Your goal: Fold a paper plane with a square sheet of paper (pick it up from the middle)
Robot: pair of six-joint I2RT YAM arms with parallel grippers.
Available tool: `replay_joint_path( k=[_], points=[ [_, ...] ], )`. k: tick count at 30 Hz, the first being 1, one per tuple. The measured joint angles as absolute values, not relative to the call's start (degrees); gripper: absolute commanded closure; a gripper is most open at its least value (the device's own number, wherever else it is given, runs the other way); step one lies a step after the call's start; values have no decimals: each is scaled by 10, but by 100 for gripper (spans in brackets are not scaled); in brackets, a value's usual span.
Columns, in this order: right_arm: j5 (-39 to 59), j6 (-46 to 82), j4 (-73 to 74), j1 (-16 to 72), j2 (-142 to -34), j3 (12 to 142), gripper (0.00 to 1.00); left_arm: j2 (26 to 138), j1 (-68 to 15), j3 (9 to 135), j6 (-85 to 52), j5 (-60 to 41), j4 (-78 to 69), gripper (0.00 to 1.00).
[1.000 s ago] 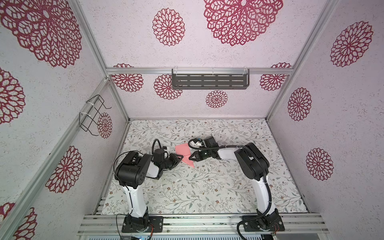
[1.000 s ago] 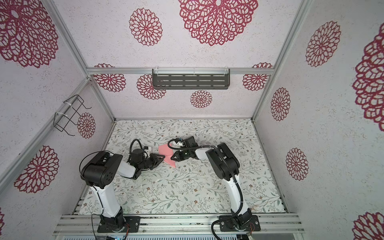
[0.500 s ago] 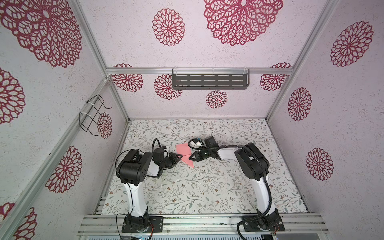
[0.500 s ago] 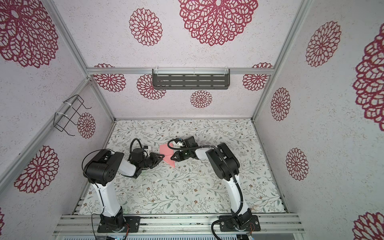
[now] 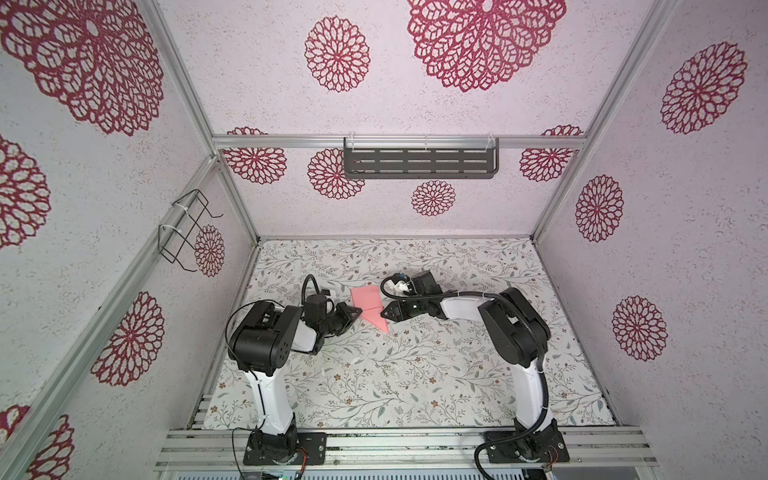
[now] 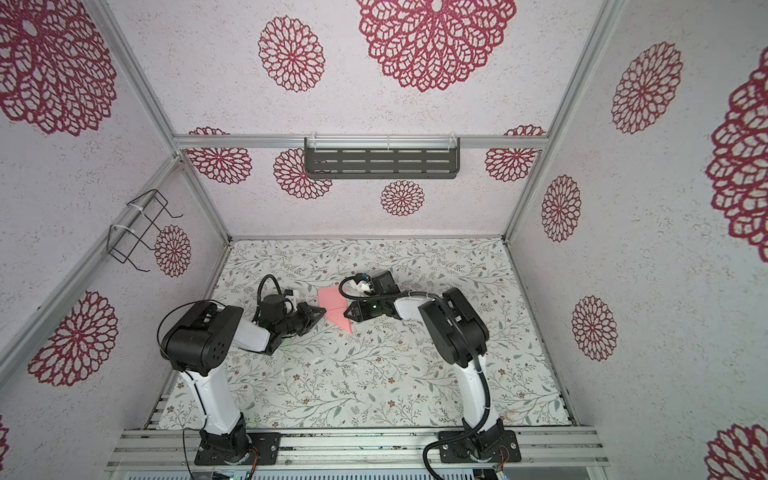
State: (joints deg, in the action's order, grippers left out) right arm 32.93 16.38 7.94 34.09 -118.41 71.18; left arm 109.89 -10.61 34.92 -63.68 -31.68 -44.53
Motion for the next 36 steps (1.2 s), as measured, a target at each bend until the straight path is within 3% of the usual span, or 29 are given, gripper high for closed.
replay_joint_path(
  k=[3, 5, 9, 12, 25, 36],
  points=[
    [280, 165, 98, 342, -1115, 653, 40, 1053, -112, 349, -633, -299, -408, 92],
    [239, 164, 121, 346, -1073, 614, 38, 1021, -119, 350, -630, -283, -375, 92],
    [148, 144, 180, 370, -1009, 545, 39, 952, -149, 366, -621, -234, -266, 92],
    [100, 110, 241, 409, -993, 502, 45, 911, -177, 395, -615, -188, -175, 92],
    [40, -33, 485, 504, -1065, 423, 53, 875, -224, 450, -639, -72, 46, 92],
    [43, -95, 538, 529, -1135, 439, 59, 890, -229, 470, -663, -64, 112, 92]
  ],
)
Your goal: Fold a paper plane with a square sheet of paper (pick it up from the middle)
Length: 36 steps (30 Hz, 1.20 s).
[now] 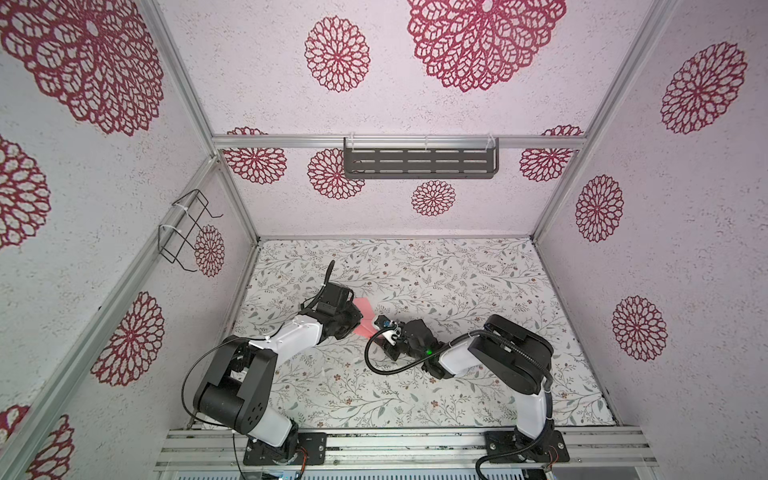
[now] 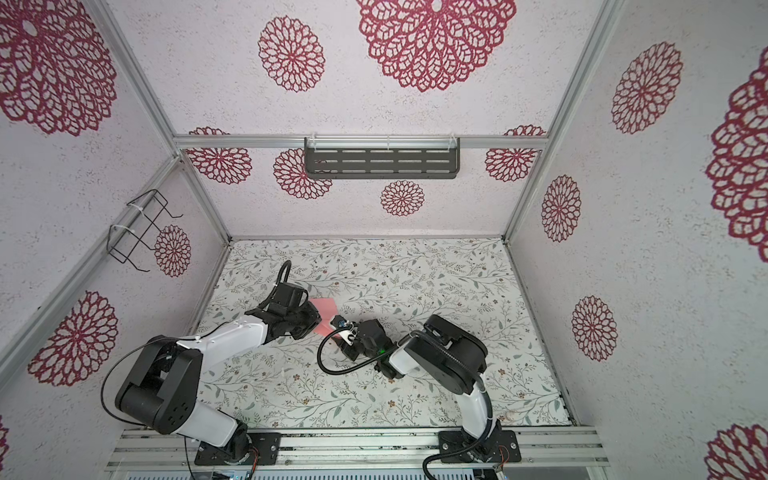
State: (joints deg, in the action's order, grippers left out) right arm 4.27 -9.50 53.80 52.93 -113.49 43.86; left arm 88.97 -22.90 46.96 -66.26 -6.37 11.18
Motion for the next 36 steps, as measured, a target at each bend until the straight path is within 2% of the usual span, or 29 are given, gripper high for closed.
replay_joint_path(
  k=[9, 14, 17, 24, 31, 36],
  points=[
    [40, -125, 542, 534, -1165, 472, 69, 893, -229, 480, -672, -63, 130, 91],
    [32, -126, 542, 536, -1170, 472, 71, 893, -229, 480, -677, -63, 136, 87],
    [29, -128, 543, 536, -1171, 471, 78, 893, -229, 480, -678, -63, 143, 77],
    [28, -126, 556, 536, -1171, 459, 90, 870, -208, 479, -673, -53, 169, 44],
    [39, -109, 563, 533, -1171, 453, 93, 771, -125, 462, -638, -50, 184, 14],
    [66, -77, 564, 523, -1171, 452, 93, 700, -88, 425, -598, -42, 195, 2]
  ],
)
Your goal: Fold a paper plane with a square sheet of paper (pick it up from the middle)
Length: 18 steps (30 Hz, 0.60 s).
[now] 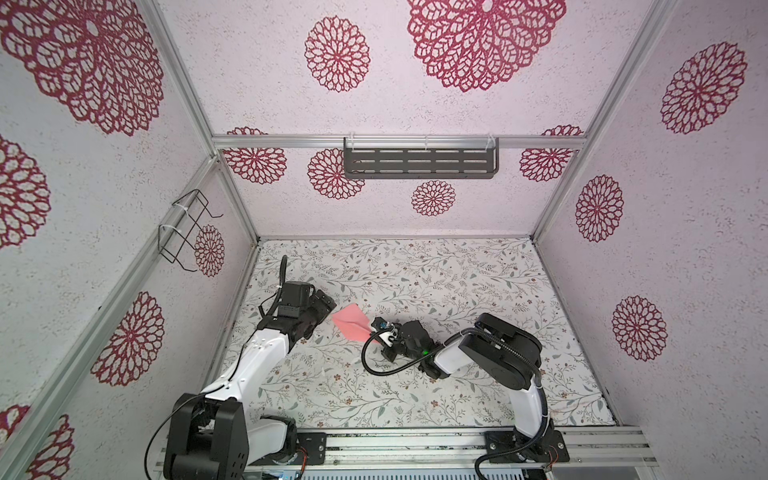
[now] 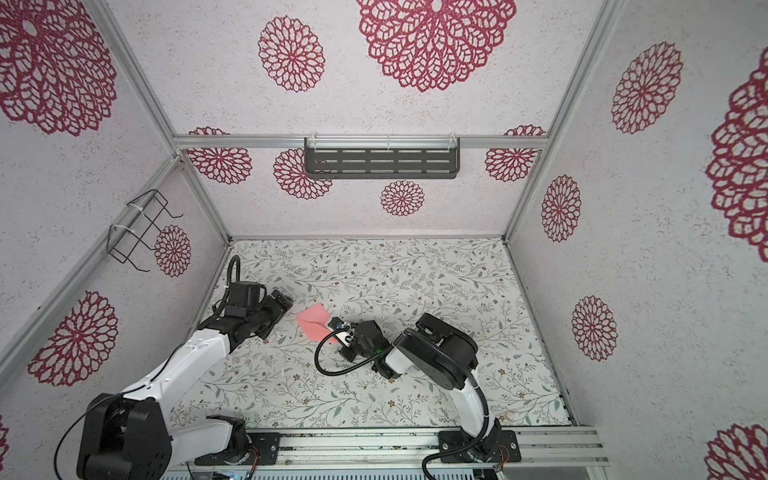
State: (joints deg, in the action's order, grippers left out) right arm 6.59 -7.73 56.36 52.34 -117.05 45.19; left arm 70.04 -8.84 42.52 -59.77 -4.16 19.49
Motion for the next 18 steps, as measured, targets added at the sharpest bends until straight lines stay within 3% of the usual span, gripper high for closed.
replay_joint_path(
  k=[13, 18],
  points=[
    [105, -8, 573, 503, -1171, 452, 95, 638, -77, 327, -531, -108, 132, 0],
    [124, 15, 573, 498, -1171, 452, 95, 634, -77, 286, -552, -154, 65, 4]
  ],
)
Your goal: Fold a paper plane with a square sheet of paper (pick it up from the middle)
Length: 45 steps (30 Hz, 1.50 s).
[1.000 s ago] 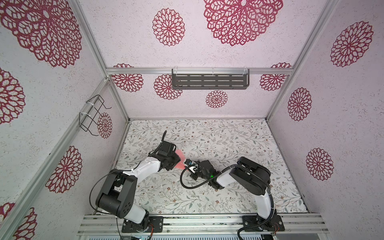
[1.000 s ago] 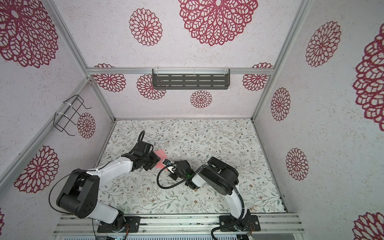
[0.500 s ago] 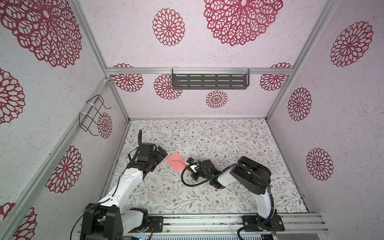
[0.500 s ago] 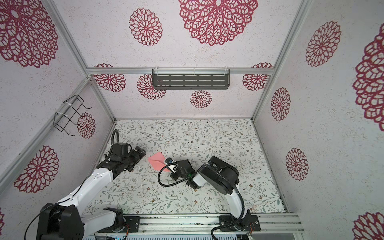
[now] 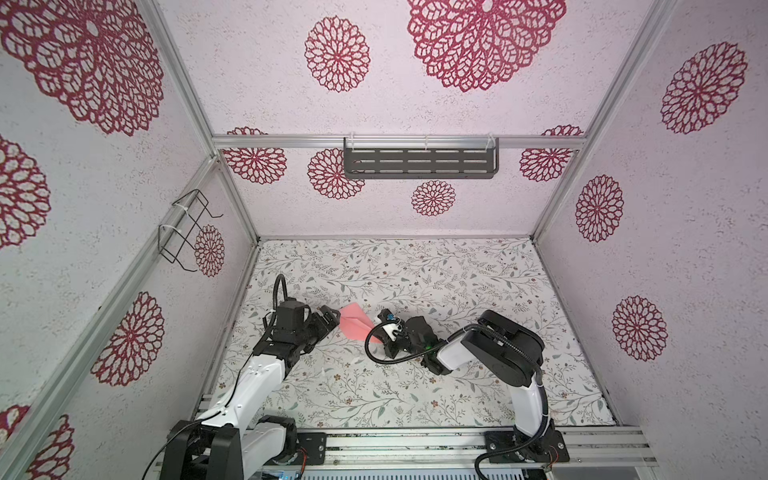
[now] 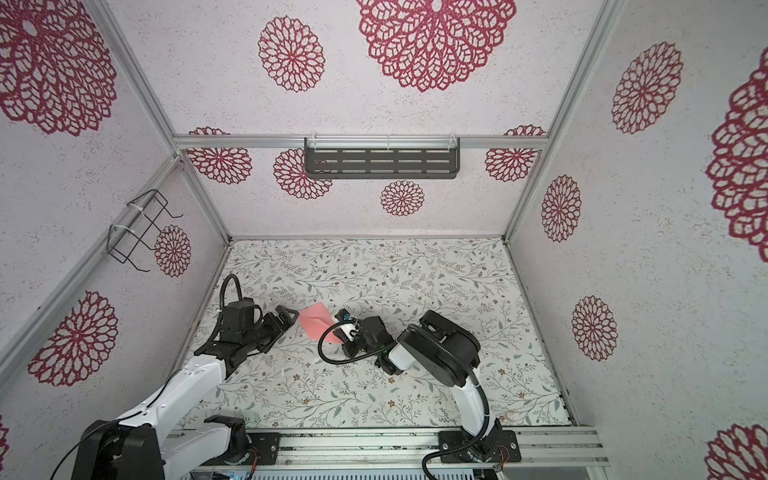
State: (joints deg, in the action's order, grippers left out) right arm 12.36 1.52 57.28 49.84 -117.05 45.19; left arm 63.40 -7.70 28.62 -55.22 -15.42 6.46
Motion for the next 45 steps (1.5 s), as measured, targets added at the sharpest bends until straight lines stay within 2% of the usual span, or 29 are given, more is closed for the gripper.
replay_joint_path(
  k=[7, 15, 22, 26, 39, 45],
  points=[
    [180, 72, 566, 488, -1194, 475, 96, 656, -83, 253, -586, -199, -8, 8],
    [244, 173, 567, 467, -1215, 500, 98, 699, -117, 253, -599, -203, -68, 18],
    [283, 273, 573, 455, -1226, 518, 100, 750, -137, 257, -589, -197, -91, 36],
    [295, 325, 576, 453, -1236, 527, 100, 783, -148, 270, -575, -187, -91, 42],
    [310, 382, 570, 451, -1243, 541, 100, 877, -160, 335, -541, -167, -76, 49],
    [313, 379, 541, 451, -1243, 554, 100, 879, -162, 335, -540, -159, -65, 48]
  ],
)
